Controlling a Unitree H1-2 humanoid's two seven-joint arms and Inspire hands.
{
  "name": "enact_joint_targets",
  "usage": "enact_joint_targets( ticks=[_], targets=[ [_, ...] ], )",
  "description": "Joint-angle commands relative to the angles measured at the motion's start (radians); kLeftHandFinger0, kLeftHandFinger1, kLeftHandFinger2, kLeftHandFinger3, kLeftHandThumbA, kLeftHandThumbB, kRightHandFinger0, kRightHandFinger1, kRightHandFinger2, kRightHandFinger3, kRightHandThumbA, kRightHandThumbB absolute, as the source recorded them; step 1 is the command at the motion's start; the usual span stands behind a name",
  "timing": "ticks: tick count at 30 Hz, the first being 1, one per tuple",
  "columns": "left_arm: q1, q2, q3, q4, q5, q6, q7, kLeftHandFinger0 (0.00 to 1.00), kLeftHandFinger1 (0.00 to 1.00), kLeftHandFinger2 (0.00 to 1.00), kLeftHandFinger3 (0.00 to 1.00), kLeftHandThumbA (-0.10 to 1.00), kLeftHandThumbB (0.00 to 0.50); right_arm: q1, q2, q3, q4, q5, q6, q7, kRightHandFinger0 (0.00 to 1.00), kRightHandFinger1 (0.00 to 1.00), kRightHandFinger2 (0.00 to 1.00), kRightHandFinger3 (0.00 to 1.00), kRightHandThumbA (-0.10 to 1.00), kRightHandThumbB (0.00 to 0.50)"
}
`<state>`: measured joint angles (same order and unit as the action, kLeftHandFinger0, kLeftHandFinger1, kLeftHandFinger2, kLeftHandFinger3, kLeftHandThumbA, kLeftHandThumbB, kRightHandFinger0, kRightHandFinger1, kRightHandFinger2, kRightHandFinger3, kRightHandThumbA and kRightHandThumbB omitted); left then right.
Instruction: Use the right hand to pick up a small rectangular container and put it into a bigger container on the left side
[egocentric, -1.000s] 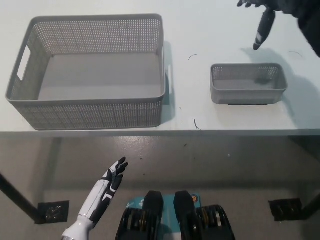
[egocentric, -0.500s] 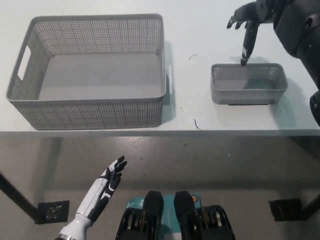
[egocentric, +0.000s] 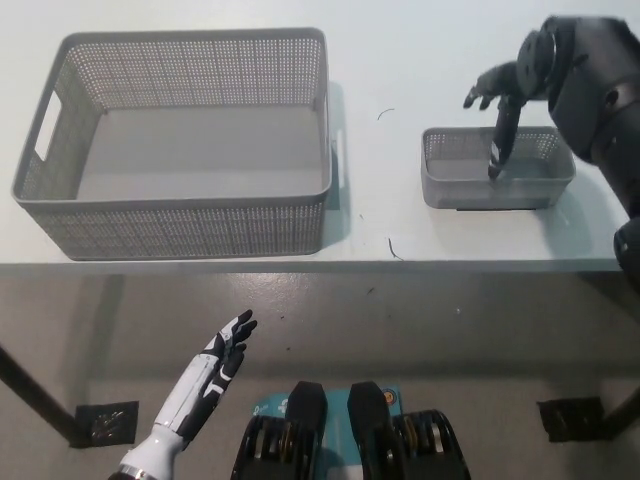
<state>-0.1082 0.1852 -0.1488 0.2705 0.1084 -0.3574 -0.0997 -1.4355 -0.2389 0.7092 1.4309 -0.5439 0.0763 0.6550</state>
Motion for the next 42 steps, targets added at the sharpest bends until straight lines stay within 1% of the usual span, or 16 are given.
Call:
enact_joint_targets(
  ticks=[1,23,24,25,27,28,30,31,34,35,36,38,39,40,41,42],
  targets=[
    [-0.022,0.010,0.011,-0.029,-0.002,-0.038,-0.009,1.00,1.00,1.00,1.00,1.00,0.310,-0.028,-0.014,-0.030,0.008,-0.001,-0.003,-0.059,1.00,1.00,1.00,1.00,1.00,0.341],
    [-0.035,0.016,0.009,-0.018,-0.003,-0.047,-0.017,1.00,1.00,1.00,1.00,1.00,0.307,0.094,0.039,-0.063,0.022,-0.016,0.029,-0.299,1.00,1.00,1.00,1.00,1.00,0.359],
    [-0.034,0.015,0.010,-0.018,-0.007,-0.046,-0.018,1.00,1.00,1.00,1.00,1.00,0.308,0.102,0.037,-0.121,0.018,0.033,0.024,-0.376,0.84,0.76,0.84,1.00,0.78,0.243],
    [-0.033,0.014,0.010,-0.020,-0.009,-0.044,-0.018,1.00,1.00,1.00,1.00,1.00,0.308,0.105,0.037,-0.127,0.017,0.033,0.020,-0.401,0.61,0.66,0.82,1.00,0.66,0.243],
    [-0.031,0.014,0.010,-0.023,-0.009,-0.045,-0.017,1.00,1.00,1.00,1.00,1.00,0.305,0.118,0.033,-0.105,0.008,-0.012,-0.038,-0.525,0.72,0.90,0.96,1.00,0.38,0.203],
    [-0.030,0.014,0.010,-0.027,-0.006,-0.042,-0.016,1.00,1.00,1.00,1.00,1.00,0.304,0.119,0.031,-0.087,0.004,-0.035,-0.056,-0.563,0.50,0.64,0.70,0.81,0.13,0.156],
    [-0.040,0.015,0.010,-0.017,-0.004,-0.047,-0.014,1.00,1.00,1.00,1.00,1.00,0.303,0.111,0.023,-0.094,-0.001,-0.035,-0.081,-0.640,0.56,0.65,0.65,0.54,-0.05,0.123],
    [-0.041,0.015,0.010,-0.015,-0.002,-0.049,-0.014,1.00,1.00,1.00,1.00,1.00,0.303,0.105,0.019,-0.102,-0.003,-0.028,-0.085,-0.651,0.79,0.88,0.85,0.56,-0.07,0.132],
    [-0.042,0.014,0.011,-0.012,-0.005,-0.051,-0.013,1.00,1.00,1.00,1.00,1.00,0.303,0.086,0.014,-0.104,-0.005,-0.030,-0.077,-0.679,0.79,0.84,0.82,0.49,-0.08,0.147],
    [-0.042,0.013,0.011,-0.013,-0.008,-0.051,-0.014,1.00,1.00,1.00,1.00,1.00,0.302,0.073,0.005,-0.115,-0.010,-0.023,-0.102,-0.702,0.11,0.16,0.29,0.33,-0.10,0.149],
    [-0.042,0.013,0.011,-0.013,-0.009,-0.051,-0.015,1.00,1.00,1.00,1.00,1.00,0.301,0.066,0.000,-0.120,-0.012,-0.019,-0.118,-0.712,0.02,0.09,0.27,0.31,-0.10,0.156],
    [-0.042,0.014,0.010,-0.014,-0.003,-0.048,-0.014,1.00,1.00,1.00,1.00,1.00,0.306,0.047,-0.016,-0.146,-0.018,0.003,-0.177,-0.734,0.00,0.08,0.35,0.28,-0.10,0.166],
    [-0.042,0.015,0.009,-0.015,0.002,-0.045,-0.013,1.00,1.00,1.00,1.00,1.00,0.308,0.035,-0.023,-0.155,-0.022,0.009,-0.196,-0.743,0.00,0.20,0.57,0.37,-0.10,0.160],
    [-0.043,0.016,0.008,-0.016,0.006,-0.045,-0.012,1.00,1.00,1.00,1.00,1.00,0.306,-0.007,-0.034,-0.184,-0.031,0.032,-0.198,-0.732,0.02,0.38,0.79,0.63,-0.10,0.163],
    [-0.043,0.016,0.008,-0.015,0.006,-0.046,-0.012,1.00,1.00,1.00,1.00,1.00,0.306,-0.021,-0.037,-0.187,-0.034,0.030,-0.195,-0.731,0.10,0.52,0.84,0.80,-0.10,0.148],
    [-0.044,0.016,0.007,-0.013,0.005,-0.048,-0.013,1.00,1.00,1.00,1.00,1.00,0.305,-0.047,-0.044,-0.188,-0.042,0.023,-0.205,-0.745,0.12,0.53,0.85,0.81,-0.10,0.166]
  ],
)
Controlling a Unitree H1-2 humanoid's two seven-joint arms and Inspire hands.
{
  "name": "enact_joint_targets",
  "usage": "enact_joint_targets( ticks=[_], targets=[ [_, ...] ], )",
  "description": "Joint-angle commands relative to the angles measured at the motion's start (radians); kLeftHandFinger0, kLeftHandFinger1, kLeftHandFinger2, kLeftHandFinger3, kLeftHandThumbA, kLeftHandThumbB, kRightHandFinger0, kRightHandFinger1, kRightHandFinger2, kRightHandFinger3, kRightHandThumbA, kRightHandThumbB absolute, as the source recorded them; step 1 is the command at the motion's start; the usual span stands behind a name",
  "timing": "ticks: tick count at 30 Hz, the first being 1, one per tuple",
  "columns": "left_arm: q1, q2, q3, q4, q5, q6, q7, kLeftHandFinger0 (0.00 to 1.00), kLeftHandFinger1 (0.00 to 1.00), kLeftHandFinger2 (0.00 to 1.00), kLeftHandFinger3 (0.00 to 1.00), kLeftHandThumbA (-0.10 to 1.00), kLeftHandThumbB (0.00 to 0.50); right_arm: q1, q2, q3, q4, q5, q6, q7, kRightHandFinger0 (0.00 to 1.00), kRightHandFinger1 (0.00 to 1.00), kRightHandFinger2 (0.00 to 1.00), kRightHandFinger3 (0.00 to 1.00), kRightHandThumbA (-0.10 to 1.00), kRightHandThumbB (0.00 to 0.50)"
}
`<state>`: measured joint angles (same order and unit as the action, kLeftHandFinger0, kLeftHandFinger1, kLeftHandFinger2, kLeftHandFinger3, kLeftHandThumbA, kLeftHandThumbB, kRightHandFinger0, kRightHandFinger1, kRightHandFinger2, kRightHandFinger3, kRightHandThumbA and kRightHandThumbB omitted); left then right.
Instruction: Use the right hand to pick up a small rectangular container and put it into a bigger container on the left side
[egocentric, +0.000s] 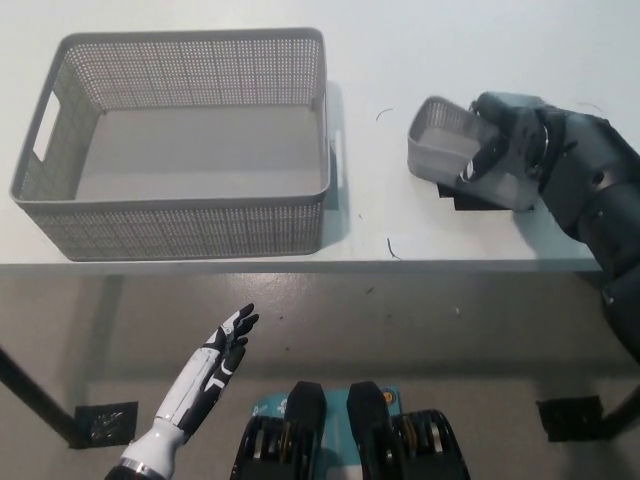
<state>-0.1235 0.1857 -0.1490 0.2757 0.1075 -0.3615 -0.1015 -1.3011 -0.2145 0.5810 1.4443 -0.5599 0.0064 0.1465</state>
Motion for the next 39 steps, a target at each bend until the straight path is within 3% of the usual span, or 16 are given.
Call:
enact_joint_targets(
  ticks=[1,5,8,10,12,13,14,16,20,22,25,28,31,34,38,39],
  targets=[
    [-0.028,0.015,0.007,-0.017,0.003,-0.044,-0.013,1.00,1.00,1.00,1.00,1.00,0.302,-0.208,-0.077,-0.071,-0.064,0.039,-0.153,-0.245,0.10,0.50,0.84,0.85,-0.10,0.164],
    [-0.036,0.020,0.012,-0.018,-0.001,-0.043,-0.015,1.00,1.00,1.00,1.00,1.00,0.295,-0.283,-0.090,-0.102,-0.088,0.039,-0.176,-0.253,0.04,0.49,0.85,0.96,-0.10,0.151],
    [-0.035,0.020,0.013,-0.019,-0.001,-0.042,-0.013,1.00,1.00,1.00,1.00,1.00,0.290,-0.348,-0.093,-0.127,-0.125,0.040,-0.180,-0.225,0.00,0.46,0.80,0.98,-0.10,0.155],
    [-0.036,0.019,0.012,-0.017,-0.001,-0.042,-0.014,1.00,1.00,1.00,1.00,1.00,0.292,-0.368,-0.092,-0.140,-0.140,0.045,-0.192,-0.210,0.01,0.47,0.83,1.00,-0.10,0.152],
    [-0.036,0.020,0.011,-0.017,0.008,-0.041,-0.010,1.00,1.00,1.00,1.00,1.00,0.295,-0.389,-0.083,-0.150,-0.156,0.045,-0.180,-0.193,0.03,0.48,0.84,0.97,-0.10,0.146],
    [-0.039,0.021,0.012,-0.017,0.007,-0.040,-0.011,1.00,1.00,1.00,1.00,1.00,0.295,-0.402,-0.071,-0.149,-0.159,0.037,-0.195,-0.199,0.01,0.44,0.81,0.88,-0.10,0.169],
    [-0.039,0.020,0.012,-0.015,0.006,-0.042,-0.010,1.00,1.00,1.00,1.00,1.00,0.294,-0.404,-0.066,-0.149,-0.161,0.033,-0.219,-0.211,0.00,0.42,0.79,0.84,-0.10,0.182],
    [-0.035,0.020,0.011,-0.015,-0.001,-0.039,-0.015,1.00,1.00,1.00,1.00,1.00,0.287,-0.414,-0.034,-0.144,-0.171,0.020,-0.202,-0.211,0.00,0.42,0.82,0.94,-0.10,0.168],
    [-0.027,0.018,0.010,-0.022,-0.001,-0.033,-0.015,1.00,1.00,1.00,1.00,1.00,0.288,-0.422,0.023,-0.138,-0.169,0.015,-0.222,-0.214,0.00,0.44,0.83,0.99,-0.10,0.185],
    [-0.026,0.019,0.009,-0.024,0.006,-0.029,-0.013,1.00,1.00,1.00,1.00,1.00,0.295,-0.425,0.055,-0.132,-0.159,0.010,-0.220,-0.228,0.03,0.46,0.82,0.89,-0.10,0.216],
    [-0.016,0.018,0.005,-0.031,-0.002,-0.025,-0.020,1.00,1.00,1.00,1.00,1.00,0.302,-0.427,0.131,-0.151,-0.146,0.034,-0.218,-0.227,0.01,0.43,0.79,0.76,-0.10,0.202],
    [-0.024,0.019,-0.001,-0.024,-0.003,-0.031,-0.029,1.00,1.00,1.00,1.00,1.00,0.299,-0.428,0.195,-0.174,-0.125,0.056,-0.209,-0.239,0.00,0.42,0.78,0.76,-0.10,0.207],
    [-0.028,0.022,-0.003,-0.033,0.012,-0.020,-0.029,1.00,1.00,1.00,1.00,1.00,0.301,-0.421,0.246,-0.174,-0.111,0.051,-0.228,-0.271,0.00,0.44,0.82,0.84,-0.10,0.218],
    [-0.031,0.023,-0.002,-0.033,0.011,-0.019,-0.032,1.00,1.00,1.00,1.00,1.00,0.296,-0.420,0.308,-0.157,-0.087,0.034,-0.189,-0.272,0.00,0.40,0.74,0.71,-0.10,0.226],
    [-0.035,0.021,-0.003,-0.028,-0.003,-0.024,-0.044,1.00,1.00,1.00,1.00,1.00,0.290,-0.409,0.378,-0.129,-0.055,0.011,-0.164,-0.264,0.00,0.34,0.70,0.72,-0.10,0.209],
    [-0.033,0.023,-0.004,-0.034,0.005,-0.020,-0.042,1.00,1.00,1.00,1.00,1.00,0.290,-0.403,0.388,-0.117,-0.050,0.000,-0.164,-0.270,0.00,0.32,0.68,0.65,-0.10,0.213]
  ],
)
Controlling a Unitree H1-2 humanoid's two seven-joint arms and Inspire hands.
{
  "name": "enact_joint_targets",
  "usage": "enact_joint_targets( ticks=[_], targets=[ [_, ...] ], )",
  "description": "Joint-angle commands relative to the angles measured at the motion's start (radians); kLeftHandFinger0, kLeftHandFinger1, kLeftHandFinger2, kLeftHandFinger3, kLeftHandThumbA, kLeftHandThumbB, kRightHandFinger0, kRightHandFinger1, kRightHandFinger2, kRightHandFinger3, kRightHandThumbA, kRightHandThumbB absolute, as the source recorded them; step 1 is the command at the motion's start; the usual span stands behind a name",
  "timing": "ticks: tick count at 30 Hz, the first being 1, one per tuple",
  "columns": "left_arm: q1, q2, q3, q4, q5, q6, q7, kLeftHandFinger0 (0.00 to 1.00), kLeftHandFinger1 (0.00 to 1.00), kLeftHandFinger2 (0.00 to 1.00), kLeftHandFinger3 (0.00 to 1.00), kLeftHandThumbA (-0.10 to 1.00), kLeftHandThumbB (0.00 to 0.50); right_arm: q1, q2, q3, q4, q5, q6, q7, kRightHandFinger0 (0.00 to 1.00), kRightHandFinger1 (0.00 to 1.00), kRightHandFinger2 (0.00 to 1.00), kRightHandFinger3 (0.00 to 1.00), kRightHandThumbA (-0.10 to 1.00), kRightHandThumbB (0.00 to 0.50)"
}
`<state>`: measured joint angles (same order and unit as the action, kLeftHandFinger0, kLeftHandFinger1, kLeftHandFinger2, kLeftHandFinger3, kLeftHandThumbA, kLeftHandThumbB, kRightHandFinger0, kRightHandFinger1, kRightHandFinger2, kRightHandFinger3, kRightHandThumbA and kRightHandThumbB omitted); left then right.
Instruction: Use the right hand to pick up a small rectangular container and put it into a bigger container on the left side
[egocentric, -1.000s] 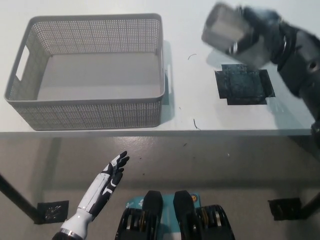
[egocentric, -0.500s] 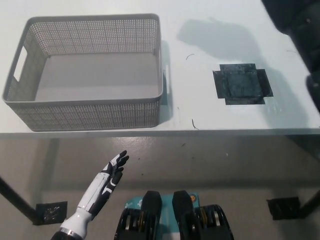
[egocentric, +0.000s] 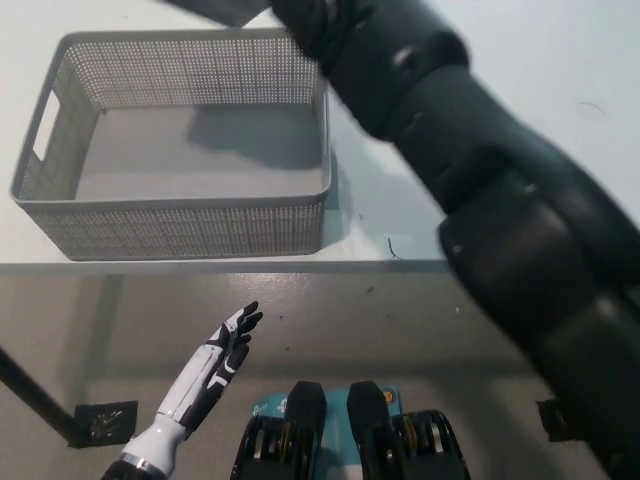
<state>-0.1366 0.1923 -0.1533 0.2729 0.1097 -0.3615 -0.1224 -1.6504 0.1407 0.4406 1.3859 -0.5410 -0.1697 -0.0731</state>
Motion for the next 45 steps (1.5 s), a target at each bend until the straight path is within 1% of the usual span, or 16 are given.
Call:
enact_joint_targets(
  ticks=[1,5,7,9,14,15,17,18,20,21,22,24,27,34,38,45],
  targets=[
    [-0.018,0.019,0.001,-0.035,0.003,-0.016,-0.023,1.00,1.00,1.00,1.00,1.00,0.290,-0.049,0.041,0.030,0.013,-0.023,0.014,-0.054,0.00,0.31,0.67,0.60,-0.10,0.212],
    [-0.015,0.025,0.002,-0.046,0.002,-0.002,-0.031,1.00,1.00,1.00,1.00,1.00,0.293,-0.038,0.063,0.056,0.030,-0.030,0.049,-0.041,0.13,0.35,0.68,0.61,-0.10,0.216],
    [-0.018,0.029,0.002,-0.048,0.002,0.005,-0.037,1.00,1.00,1.00,1.00,1.00,0.292,-0.026,0.071,0.079,0.038,-0.044,0.060,-0.028,0.00,0.26,0.62,0.62,-0.10,0.219],
    [-0.023,0.032,0.001,-0.045,-0.001,0.005,-0.044,1.00,1.00,1.00,1.00,1.00,0.284,-0.014,0.072,0.091,0.041,-0.045,0.057,-0.013,0.00,0.18,0.57,0.56,-0.10,0.231],
    [-0.030,0.030,0.000,-0.047,-0.007,0.009,-0.053,1.00,1.00,1.00,1.00,1.00,0.288,0.014,0.079,0.133,0.051,-0.069,0.089,0.001,0.00,0.21,0.59,0.62,-0.10,0.236],
    [-0.028,0.030,0.001,-0.048,-0.015,0.012,-0.059,1.00,1.00,1.00,1.00,1.00,0.294,0.025,0.082,0.137,0.052,-0.070,0.094,-0.003,0.16,0.40,0.78,0.92,-0.10,0.255],
    [-0.029,0.029,0.002,-0.053,-0.021,0.021,-0.064,1.00,1.00,1.00,1.00,1.00,0.295,0.034,0.082,0.145,0.053,-0.073,0.102,-0.006,0.17,0.34,0.58,0.83,-0.10,0.247],
    [-0.030,0.029,0.003,-0.054,-0.021,0.021,-0.065,1.00,1.00,1.00,1.00,1.00,0.294,0.041,0.082,0.155,0.056,-0.080,0.110,0.000,0.09,0.22,0.38,0.75,-0.10,0.240],
    [-0.036,0.031,0.005,-0.046,-0.025,0.011,-0.070,1.00,1.00,1.00,1.00,1.00,0.291,0.044,0.081,0.169,0.059,-0.088,0.119,0.014,0.11,0.30,0.47,0.65,0.00,0.229],
    [-0.039,0.033,0.006,-0.046,-0.027,0.013,-0.073,1.00,1.00,1.00,1.00,1.00,0.290,0.039,0.081,0.176,0.061,-0.092,0.132,0.043,0.37,0.56,0.73,0.99,0.31,0.267],
    [-0.044,0.033,0.006,-0.044,-0.028,0.013,-0.076,1.00,1.00,1.00,1.00,1.00,0.291,0.035,0.079,0.172,0.063,-0.085,0.137,0.074,0.50,0.69,0.94,1.00,0.51,0.341],
    [-0.054,0.032,0.007,-0.039,-0.029,0.005,-0.080,1.00,1.00,1.00,1.00,1.00,0.289,0.027,0.075,0.172,0.065,-0.077,0.141,0.134,0.75,1.00,1.00,1.00,0.66,0.432],
    [-0.061,0.032,0.005,-0.041,-0.031,0.011,-0.088,1.00,1.00,1.00,1.00,1.00,0.295,0.029,0.067,0.150,0.062,-0.053,0.127,0.147,1.00,1.00,1.00,1.00,0.70,0.478],
    [-0.066,0.035,0.005,-0.048,-0.017,0.022,-0.093,1.00,1.00,1.00,1.00,1.00,0.312,0.034,0.066,0.149,0.060,-0.053,0.132,0.176,1.00,1.00,1.00,1.00,0.76,0.500],
    [-0.071,0.034,0.004,-0.042,-0.022,0.018,-0.096,1.00,1.00,1.00,1.00,1.00,0.313,0.017,0.055,0.138,0.056,-0.044,0.138,0.186,1.00,1.00,1.00,1.00,0.93,0.500],
    [-0.081,0.030,0.000,-0.034,-0.004,0.014,-0.090,1.00,1.00,1.00,1.00,1.00,0.320,-0.082,-0.057,0.028,0.018,0.027,0.045,0.121,1.00,1.00,1.00,1.00,1.00,0.500]
  ],
)
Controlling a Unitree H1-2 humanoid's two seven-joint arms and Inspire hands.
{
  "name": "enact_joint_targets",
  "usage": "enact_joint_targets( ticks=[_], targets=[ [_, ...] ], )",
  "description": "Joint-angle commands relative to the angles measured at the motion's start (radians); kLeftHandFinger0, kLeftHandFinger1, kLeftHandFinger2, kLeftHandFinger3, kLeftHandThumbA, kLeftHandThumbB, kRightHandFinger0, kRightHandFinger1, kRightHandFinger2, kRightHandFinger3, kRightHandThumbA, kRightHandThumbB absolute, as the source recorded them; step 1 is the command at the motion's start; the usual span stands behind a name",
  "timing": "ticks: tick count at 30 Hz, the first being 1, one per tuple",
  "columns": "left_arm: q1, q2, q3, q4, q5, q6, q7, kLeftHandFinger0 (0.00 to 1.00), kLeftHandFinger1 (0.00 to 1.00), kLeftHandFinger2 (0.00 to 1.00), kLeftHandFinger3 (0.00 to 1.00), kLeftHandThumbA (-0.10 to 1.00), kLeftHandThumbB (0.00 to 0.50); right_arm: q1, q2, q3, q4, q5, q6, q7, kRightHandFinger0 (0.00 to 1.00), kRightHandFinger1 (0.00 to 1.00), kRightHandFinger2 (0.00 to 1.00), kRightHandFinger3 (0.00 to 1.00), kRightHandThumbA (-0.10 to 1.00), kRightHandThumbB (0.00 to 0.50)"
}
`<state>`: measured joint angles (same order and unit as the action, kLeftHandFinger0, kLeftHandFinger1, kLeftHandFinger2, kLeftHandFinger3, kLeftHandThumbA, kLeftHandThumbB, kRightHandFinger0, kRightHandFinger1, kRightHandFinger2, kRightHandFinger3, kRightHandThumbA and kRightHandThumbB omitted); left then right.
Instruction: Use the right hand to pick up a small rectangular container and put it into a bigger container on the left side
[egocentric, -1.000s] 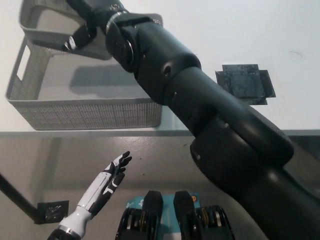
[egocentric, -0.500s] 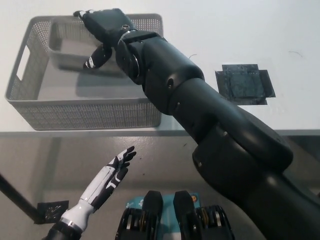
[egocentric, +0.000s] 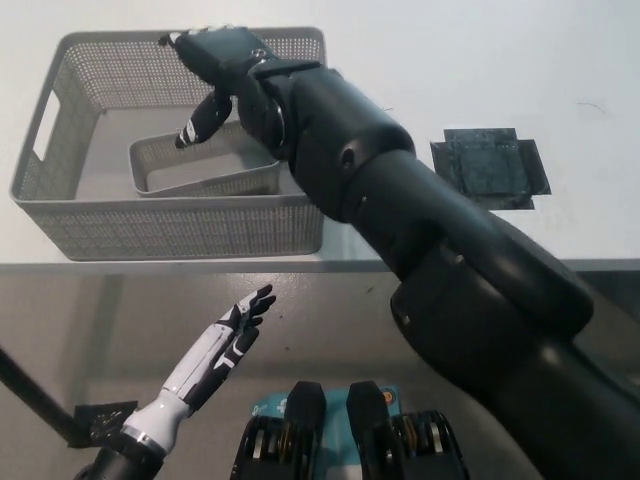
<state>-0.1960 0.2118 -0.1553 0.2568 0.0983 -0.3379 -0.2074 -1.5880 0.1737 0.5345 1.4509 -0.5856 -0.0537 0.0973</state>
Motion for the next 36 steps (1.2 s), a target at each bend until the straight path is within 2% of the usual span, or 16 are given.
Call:
enact_joint_targets(
  ticks=[1,4,6,9,10,14,16,18,19,21,27,28,29,31,32,36],
  targets=[
    [-0.022,0.010,0.003,-0.018,0.007,-0.008,-0.005,1.00,1.00,1.00,1.00,1.00,0.322,-0.155,-0.112,-0.086,-0.055,0.081,-0.091,-0.069,1.00,1.00,1.00,1.00,1.00,0.500],
    [-0.026,0.015,0.008,-0.014,0.010,-0.012,-0.005,1.00,1.00,1.00,1.00,1.00,0.316,-0.193,-0.210,-0.186,-0.105,0.151,-0.152,-0.070,1.00,1.00,1.00,1.00,1.00,0.463],
    [-0.029,0.011,0.009,-0.004,0.013,-0.024,-0.001,1.00,1.00,1.00,1.00,1.00,0.312,-0.199,-0.276,-0.227,-0.154,0.167,-0.185,-0.054,1.00,1.00,1.00,1.00,1.00,0.413],
    [-0.027,0.009,0.008,-0.012,0.016,-0.012,-0.001,1.00,1.00,1.00,1.00,1.00,0.299,-0.155,-0.416,-0.296,-0.312,0.207,-0.206,0.030,1.00,1.00,1.00,1.00,1.00,0.421],
    [-0.024,0.010,0.008,-0.015,0.017,-0.010,-0.001,1.00,1.00,1.00,1.00,1.00,0.298,-0.145,-0.427,-0.302,-0.336,0.209,-0.203,0.041,1.00,1.00,1.00,1.00,1.00,0.421],
    [-0.031,0.005,0.009,-0.009,0.018,-0.010,0.002,1.00,1.00,1.00,1.00,1.00,0.293,0.037,-0.572,-0.368,-0.705,0.249,-0.114,0.122,1.00,1.00,1.00,1.00,1.00,0.428],
    [-0.034,0.003,0.010,-0.014,0.015,0.001,0.001,1.00,1.00,1.00,1.00,1.00,0.298,0.136,-0.624,-0.405,-0.904,0.270,-0.027,0.158,1.00,1.00,1.00,1.00,1.00,0.464],
    [-0.038,0.006,0.011,-0.010,0.015,-0.004,-0.001,1.00,1.00,1.00,1.00,1.00,0.299,0.247,-0.660,-0.465,-1.095,0.344,0.037,0.195,1.00,1.00,1.00,1.00,1.00,0.430],
    [-0.043,0.006,0.012,-0.005,0.010,-0.006,-0.003,1.00,1.00,1.00,1.00,1.00,0.289,0.296,-0.676,-0.491,-1.170,0.377,0.046,0.201,1.00,1.00,1.00,1.00,1.00,0.450],
    [-0.043,0.007,0.013,-0.004,0.010,-0.005,-0.004,1.00,1.00,1.00,1.00,1.00,0.292,0.405,-0.687,-0.540,-1.326,0.446,0.058,0.198,1.00,1.00,1.00,1.00,1.00,0.420],
    [-0.053,0.004,0.013,0.005,0.021,-0.004,0.004,1.00,1.00,1.00,1.00,1.00,0.292,0.706,-0.634,-0.590,-1.754,0.565,0.085,0.142,1.00,1.00,1.00,1.00,1.00,0.435],
    [-0.054,0.004,0.013,0.006,0.024,-0.007,0.005,1.00,1.00,1.00,1.00,1.00,0.289,0.771,-0.623,-0.573,-1.834,0.575,0.039,0.121,1.00,1.00,1.00,1.00,1.00,0.381],
    [-0.056,0.002,0.011,0.012,0.022,-0.009,0.004,1.00,1.00,1.00,1.00,1.00,0.287,0.818,-0.609,-0.561,-1.891,0.565,0.028,0.106,1.00,1.00,1.00,1.00,1.00,0.391],
    [-0.056,-0.002,0.011,0.013,0.016,-0.007,0.001,1.00,1.00,1.00,1.00,1.00,0.287,0.943,-0.570,-0.510,-1.987,0.546,-0.054,0.068,1.00,1.00,1.00,1.00,1.00,0.355],
    [-0.056,-0.006,0.010,0.015,0.017,-0.006,0.003,1.00,1.00,1.00,1.00,1.00,0.292,1.004,-0.551,-0.475,-2.023,0.552,-0.083,0.060,1.00,1.00,1.00,1.00,1.00,0.412],
    [-0.055,-0.011,0.006,0.021,0.015,-0.016,0.002,1.00,1.00,1.00,1.00,1.00,0.286,1.234,-0.458,-0.310,-2.137,0.510,-0.154,0.038,1.00,1.00,1.00,1.00,1.00,0.453]
  ],
)
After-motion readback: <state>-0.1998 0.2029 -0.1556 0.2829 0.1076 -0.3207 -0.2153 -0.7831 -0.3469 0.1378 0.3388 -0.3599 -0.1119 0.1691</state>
